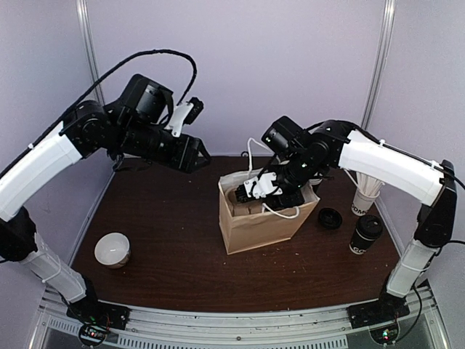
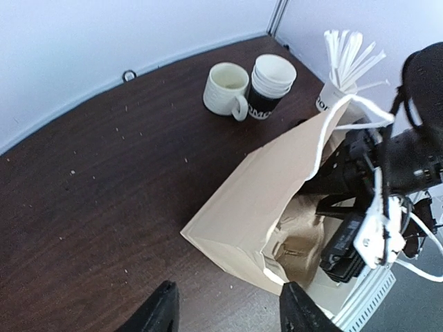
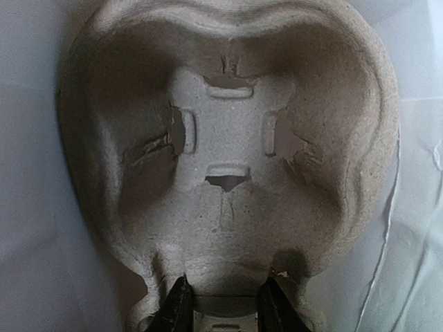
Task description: Pack the takeout coffee
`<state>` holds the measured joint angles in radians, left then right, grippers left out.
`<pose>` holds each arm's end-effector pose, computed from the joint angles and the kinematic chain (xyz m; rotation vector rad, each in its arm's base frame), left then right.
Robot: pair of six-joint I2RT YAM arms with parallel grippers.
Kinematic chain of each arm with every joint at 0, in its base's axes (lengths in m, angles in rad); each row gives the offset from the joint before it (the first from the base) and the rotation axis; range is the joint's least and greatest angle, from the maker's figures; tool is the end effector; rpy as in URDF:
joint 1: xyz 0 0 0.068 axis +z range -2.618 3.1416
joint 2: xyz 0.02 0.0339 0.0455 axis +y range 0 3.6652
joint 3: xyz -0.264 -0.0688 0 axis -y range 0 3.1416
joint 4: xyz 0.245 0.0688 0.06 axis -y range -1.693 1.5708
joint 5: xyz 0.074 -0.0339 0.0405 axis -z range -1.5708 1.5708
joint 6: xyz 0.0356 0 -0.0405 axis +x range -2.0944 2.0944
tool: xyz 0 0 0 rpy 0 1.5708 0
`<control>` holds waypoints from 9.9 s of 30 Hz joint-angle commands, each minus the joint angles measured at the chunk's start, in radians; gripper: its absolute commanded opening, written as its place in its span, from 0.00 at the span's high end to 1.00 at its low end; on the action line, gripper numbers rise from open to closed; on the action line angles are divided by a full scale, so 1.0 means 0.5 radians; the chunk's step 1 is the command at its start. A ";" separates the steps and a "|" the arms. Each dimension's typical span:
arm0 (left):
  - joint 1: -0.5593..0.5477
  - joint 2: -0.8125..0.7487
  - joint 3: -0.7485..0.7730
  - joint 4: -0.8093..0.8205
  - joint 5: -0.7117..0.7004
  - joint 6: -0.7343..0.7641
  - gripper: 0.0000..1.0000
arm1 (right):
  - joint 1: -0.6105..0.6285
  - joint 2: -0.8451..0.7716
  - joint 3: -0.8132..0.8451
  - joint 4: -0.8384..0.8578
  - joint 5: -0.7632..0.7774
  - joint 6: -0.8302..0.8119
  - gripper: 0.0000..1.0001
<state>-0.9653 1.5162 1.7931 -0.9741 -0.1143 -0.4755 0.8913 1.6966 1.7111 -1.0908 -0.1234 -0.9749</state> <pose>0.1790 -0.2515 0.4316 0.5070 2.2868 -0.6205 0.2160 0.2743 0.3427 -2.1453 1.5384 0.1351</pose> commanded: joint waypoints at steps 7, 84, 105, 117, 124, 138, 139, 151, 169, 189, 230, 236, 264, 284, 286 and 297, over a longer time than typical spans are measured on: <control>0.136 -0.403 -0.360 0.369 -0.121 0.086 0.47 | 0.003 0.255 0.285 -0.241 -0.034 0.001 0.78; 0.295 -0.460 -0.709 0.528 0.026 0.021 0.46 | 0.085 0.367 -0.411 0.066 -0.213 0.182 0.71; 0.297 -0.324 -0.653 0.638 0.452 0.187 0.44 | 0.151 -0.004 -0.086 -0.306 -0.420 0.298 0.30; 0.211 0.114 -0.265 0.798 1.017 0.371 0.40 | 0.146 -0.190 0.132 -0.391 -0.330 0.307 0.29; 0.193 0.441 0.025 0.856 1.181 0.410 0.38 | 0.066 -0.285 0.266 -0.488 -0.349 0.299 0.29; 0.160 0.617 0.255 0.932 1.200 0.377 0.74 | -0.257 -0.565 0.461 -0.602 -1.038 0.475 0.31; 0.160 0.621 0.257 0.937 1.199 0.375 0.79 | -0.260 -0.598 0.435 -0.634 -1.157 0.454 0.29; 0.157 0.573 0.167 0.986 1.140 0.306 1.00 | 0.074 -0.716 -0.009 -0.378 -0.950 0.617 0.27; 0.205 0.416 0.773 0.424 0.578 0.687 1.00 | 0.092 -0.283 0.873 -0.188 -0.728 0.695 1.00; 0.252 0.331 0.339 0.475 0.466 0.692 0.57 | 0.092 -0.177 0.642 -0.063 -0.553 0.672 0.59; 0.326 -0.649 -1.072 1.104 0.051 1.065 0.04 | -1.628 -0.767 -0.854 -0.464 -0.005 0.399 0.13; 0.326 -0.657 -1.073 1.091 0.048 1.065 0.04 | -1.641 -0.641 -0.861 -0.483 0.119 0.376 0.09; 0.329 -0.656 -1.073 1.074 0.060 1.070 0.04 | -1.743 -0.408 -0.924 -0.510 0.060 0.290 0.08; 0.329 -0.654 -1.071 1.065 0.069 1.075 0.04 | -1.755 -0.470 -0.889 -0.569 0.051 0.243 0.07; 0.328 -0.654 -1.070 1.067 0.071 1.076 0.04 | -1.755 -0.462 -0.888 -0.551 0.049 0.252 0.07; 0.331 -0.658 -1.071 1.067 0.075 1.077 0.04 | -1.755 -0.442 -0.973 -0.487 0.090 0.232 0.08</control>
<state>-0.8059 1.2022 1.2606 -0.4862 -0.0895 0.0525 0.0216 1.4811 1.2522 -1.3544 -0.1001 -0.8452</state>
